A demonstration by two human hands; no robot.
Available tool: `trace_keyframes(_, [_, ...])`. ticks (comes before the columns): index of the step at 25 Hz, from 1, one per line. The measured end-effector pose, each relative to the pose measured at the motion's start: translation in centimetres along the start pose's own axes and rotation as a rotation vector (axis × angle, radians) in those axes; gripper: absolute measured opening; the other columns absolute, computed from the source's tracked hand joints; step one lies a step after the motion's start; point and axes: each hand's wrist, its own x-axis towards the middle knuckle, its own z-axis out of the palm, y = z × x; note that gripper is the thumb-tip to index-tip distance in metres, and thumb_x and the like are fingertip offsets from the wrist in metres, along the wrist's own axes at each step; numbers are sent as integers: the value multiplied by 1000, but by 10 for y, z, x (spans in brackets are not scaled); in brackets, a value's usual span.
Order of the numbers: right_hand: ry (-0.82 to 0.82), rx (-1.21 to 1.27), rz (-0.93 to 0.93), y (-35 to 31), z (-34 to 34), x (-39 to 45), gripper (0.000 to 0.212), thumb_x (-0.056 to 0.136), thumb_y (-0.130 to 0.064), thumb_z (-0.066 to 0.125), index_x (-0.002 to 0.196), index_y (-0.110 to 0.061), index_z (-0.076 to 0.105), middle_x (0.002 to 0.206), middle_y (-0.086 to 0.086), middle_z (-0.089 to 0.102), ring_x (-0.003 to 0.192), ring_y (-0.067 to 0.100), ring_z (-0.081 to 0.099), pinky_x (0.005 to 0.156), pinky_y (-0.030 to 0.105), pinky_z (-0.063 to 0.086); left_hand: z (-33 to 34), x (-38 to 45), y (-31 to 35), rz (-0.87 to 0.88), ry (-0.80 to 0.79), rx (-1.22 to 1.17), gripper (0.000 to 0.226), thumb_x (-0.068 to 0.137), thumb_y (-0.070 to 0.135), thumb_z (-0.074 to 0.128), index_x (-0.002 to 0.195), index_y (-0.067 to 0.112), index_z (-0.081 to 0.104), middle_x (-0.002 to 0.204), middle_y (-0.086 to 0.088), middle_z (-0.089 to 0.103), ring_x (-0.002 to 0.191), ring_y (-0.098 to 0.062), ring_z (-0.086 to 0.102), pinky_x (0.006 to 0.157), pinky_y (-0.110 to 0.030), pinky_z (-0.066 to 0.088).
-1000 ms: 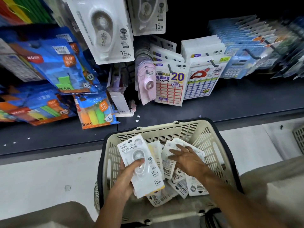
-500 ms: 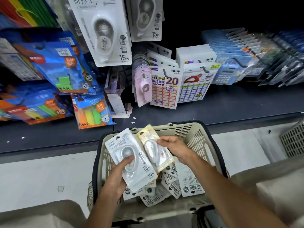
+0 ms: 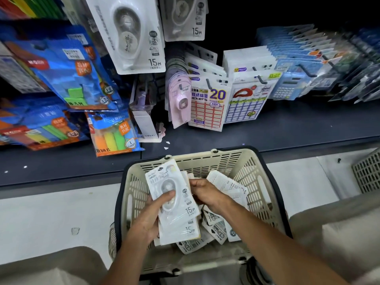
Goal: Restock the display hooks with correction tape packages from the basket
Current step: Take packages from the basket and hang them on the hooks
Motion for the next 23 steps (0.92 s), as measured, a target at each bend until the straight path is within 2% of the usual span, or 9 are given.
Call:
trace_keyframes(4, [99,23,162,9,-18,6,41,105,-44,46,112,-13,72,102,9,75,80,21,69,71,33,55,1,1,-7,-101,-59,76,63,66,30,85,124,13,69,112,-20,76,91,-34,77,67,-42,62])
trace_keyframes(7, [403,-1040,188,34,-58,-7,40,100,-41,51,126,-12,56,129,13,61,104,26,62,81,32,48,3,3,-12,-137,-76,88,69,53,34,92,116,10,73,107,-21,77,85,-33,77,64,-42,61])
trace_keyframes(9, [427,-1447,261,58,-72,-19,70,91,-39,64,148,-15,31,153,17,34,125,34,50,92,41,51,1,6,-10,-121,-66,23,60,54,34,91,108,11,78,106,-21,77,84,-34,77,62,-42,61])
trace_keyframes(12, [340,-1436,356,71,-74,-18,118,79,-61,73,160,-23,-4,168,16,-11,145,46,24,106,54,43,-1,10,-6,-82,-26,-109,48,64,33,86,107,13,78,105,-20,77,83,-34,78,61,-45,62])
trace_keyframes(15, [343,-1554,399,74,-60,-15,125,79,-71,67,159,-23,-16,165,20,-20,141,53,31,96,53,52,3,10,-9,-65,-11,-123,46,72,35,77,114,15,73,107,-19,77,84,-33,78,63,-45,62])
trace_keyframes(17, [350,-1533,393,82,-50,-18,118,84,-62,67,159,-20,-15,164,24,-20,125,49,53,86,45,58,7,6,-9,-50,-5,-95,51,71,34,78,118,16,71,110,-19,77,89,-33,77,67,-46,63])
trace_keyframes(19, [374,-1261,284,79,-51,-22,98,87,-36,72,156,-20,5,165,22,5,104,36,66,76,37,62,10,3,-7,-31,7,-48,55,69,34,80,121,18,70,113,-17,76,95,-34,76,72,-47,63])
trace_keyframes(21, [456,-782,159,61,-69,-25,73,89,-9,66,148,-19,25,141,17,48,90,28,68,74,38,62,13,1,-6,-13,29,1,60,68,34,82,124,20,69,113,-15,77,100,-35,75,80,-49,61])
trace_keyframes(23, [491,-352,150,35,-92,-36,57,88,6,59,140,-15,46,109,10,67,84,26,68,73,39,60,18,-1,-8,-3,48,47,59,71,30,83,126,21,67,111,-12,78,101,-35,75,81,-50,61])
